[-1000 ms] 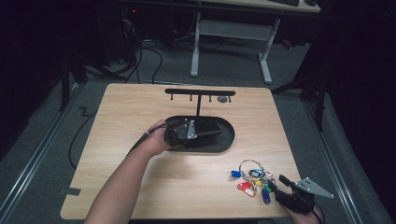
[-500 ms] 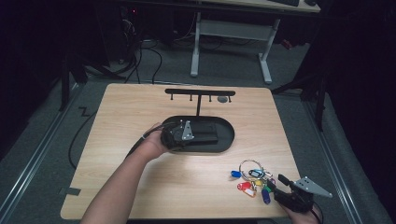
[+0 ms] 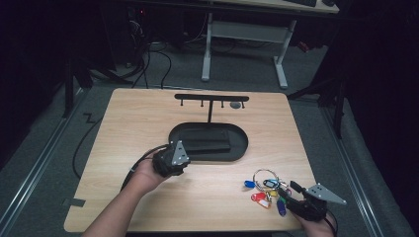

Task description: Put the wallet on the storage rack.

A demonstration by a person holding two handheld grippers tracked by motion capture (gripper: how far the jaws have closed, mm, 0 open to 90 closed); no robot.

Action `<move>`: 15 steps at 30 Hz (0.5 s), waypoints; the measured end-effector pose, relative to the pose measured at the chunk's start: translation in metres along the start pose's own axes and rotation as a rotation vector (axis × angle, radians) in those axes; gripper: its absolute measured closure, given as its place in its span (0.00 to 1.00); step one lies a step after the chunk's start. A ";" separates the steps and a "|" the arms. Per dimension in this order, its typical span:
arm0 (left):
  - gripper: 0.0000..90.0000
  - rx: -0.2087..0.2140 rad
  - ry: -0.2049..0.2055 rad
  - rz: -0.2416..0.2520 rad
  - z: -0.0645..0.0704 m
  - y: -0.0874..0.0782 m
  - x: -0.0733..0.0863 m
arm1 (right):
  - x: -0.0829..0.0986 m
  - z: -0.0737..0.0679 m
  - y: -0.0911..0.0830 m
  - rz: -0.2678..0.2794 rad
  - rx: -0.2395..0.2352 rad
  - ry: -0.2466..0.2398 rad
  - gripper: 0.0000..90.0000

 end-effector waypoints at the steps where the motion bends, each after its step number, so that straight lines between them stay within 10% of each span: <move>1: 0.61 0.000 0.000 0.000 0.000 0.000 0.000 | 0.000 0.000 0.000 0.000 0.000 0.000 0.47; 15: 0.55 0.036 -0.217 0.003 0.027 -0.030 0.049 | -0.002 -0.001 0.003 -0.002 -0.010 -0.011 0.47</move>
Point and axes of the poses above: each handheld gripper's, and its own axes: y roughly forward along the jaws, x roughly out of its underside, z roughly to its right, the point moved 9 cm from there along y, roughly forward along the jaws, and after that the axes turned 14 degrees about -x, right-handed, at the moved point
